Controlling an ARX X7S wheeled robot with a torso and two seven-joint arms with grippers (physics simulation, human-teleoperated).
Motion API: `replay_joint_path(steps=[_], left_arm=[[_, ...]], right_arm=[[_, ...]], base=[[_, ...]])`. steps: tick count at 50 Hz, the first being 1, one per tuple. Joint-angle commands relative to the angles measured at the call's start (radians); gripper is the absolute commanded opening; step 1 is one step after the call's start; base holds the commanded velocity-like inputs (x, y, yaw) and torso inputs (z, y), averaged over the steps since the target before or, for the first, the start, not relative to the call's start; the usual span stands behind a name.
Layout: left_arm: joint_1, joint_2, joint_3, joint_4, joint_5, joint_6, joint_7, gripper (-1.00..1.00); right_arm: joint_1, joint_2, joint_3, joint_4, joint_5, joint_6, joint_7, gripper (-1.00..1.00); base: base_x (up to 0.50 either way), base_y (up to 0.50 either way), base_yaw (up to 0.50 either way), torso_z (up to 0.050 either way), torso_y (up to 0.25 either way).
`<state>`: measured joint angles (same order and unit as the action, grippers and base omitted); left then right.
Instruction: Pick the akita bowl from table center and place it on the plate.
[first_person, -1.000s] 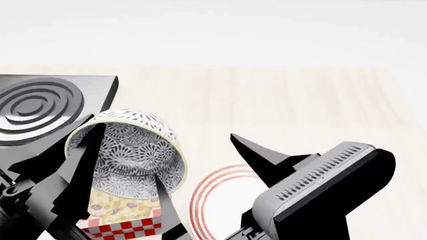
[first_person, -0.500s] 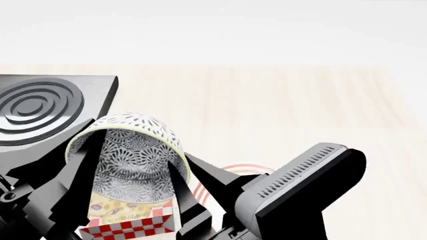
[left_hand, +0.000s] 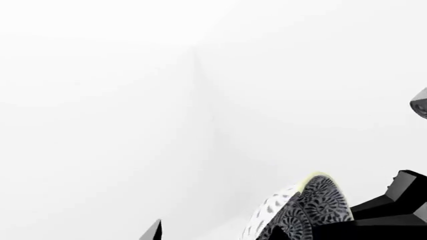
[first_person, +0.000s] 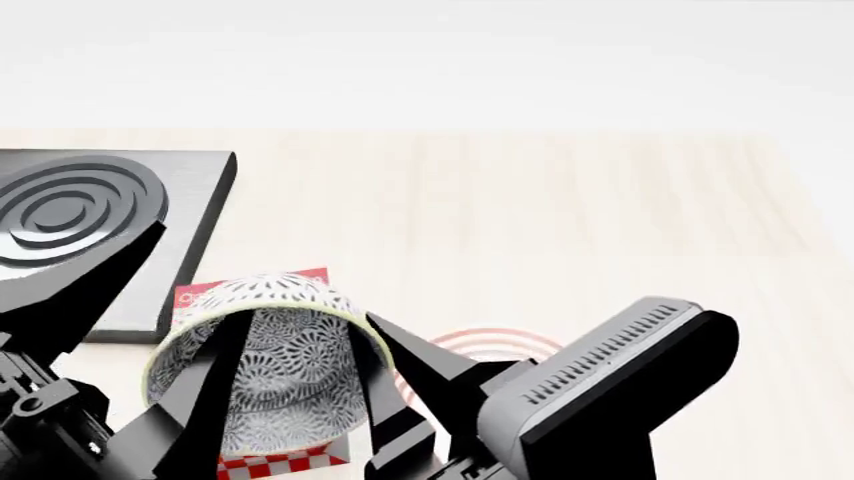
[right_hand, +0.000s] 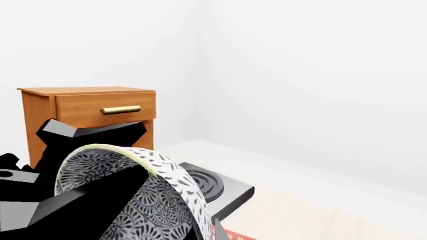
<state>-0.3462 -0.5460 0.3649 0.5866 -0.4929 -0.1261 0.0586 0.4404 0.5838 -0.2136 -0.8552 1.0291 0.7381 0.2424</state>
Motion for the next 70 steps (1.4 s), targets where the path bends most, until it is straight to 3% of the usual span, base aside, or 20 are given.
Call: replay_joint_path(steps=[1, 26, 40, 50, 64, 70], left_arm=[[0.017, -0.001, 0.018, -0.010, 0.035, 0.011, -0.002, 1.00], [0.043, -0.010, 0.012, -0.016, 0.032, 0.038, -0.002, 1.00], [0.081, -0.032, -0.018, -0.018, 0.022, 0.074, -0.005, 1.00], [0.174, -0.024, -0.076, 0.001, 0.041, 0.151, -0.065, 1.00], [0.325, 0.027, -0.033, -0.040, 0.176, 0.301, -0.088, 1.00], [0.343, 0.035, -0.023, -0.056, 0.177, 0.322, -0.085, 1.00]], right_arm=[[-0.018, 0.001, 0.008, -0.007, 0.005, -0.023, -0.006, -1.00], [0.007, 0.007, 0.001, 0.032, -0.009, -0.014, 0.016, -1.00], [0.113, -0.022, 0.021, 0.237, -0.038, 0.018, 0.072, -1.00], [0.199, -0.089, 0.057, 0.424, 0.000, 0.071, 0.170, -1.00], [0.239, -0.218, 0.147, 0.640, 0.161, 0.136, 0.358, -1.00], [0.222, -0.265, 0.164, 0.658, 0.176, 0.090, 0.333, -1.00]], base=[[0.00, 0.00, 0.00, 0.000, 0.000], [0.00, 0.00, 0.00, 0.000, 0.000], [0.00, 0.00, 0.00, 0.000, 0.001], [0.00, 0.00, 0.00, 0.000, 0.000], [0.00, 0.00, 0.00, 0.000, 0.001], [0.00, 0.00, 0.00, 0.000, 0.000]])
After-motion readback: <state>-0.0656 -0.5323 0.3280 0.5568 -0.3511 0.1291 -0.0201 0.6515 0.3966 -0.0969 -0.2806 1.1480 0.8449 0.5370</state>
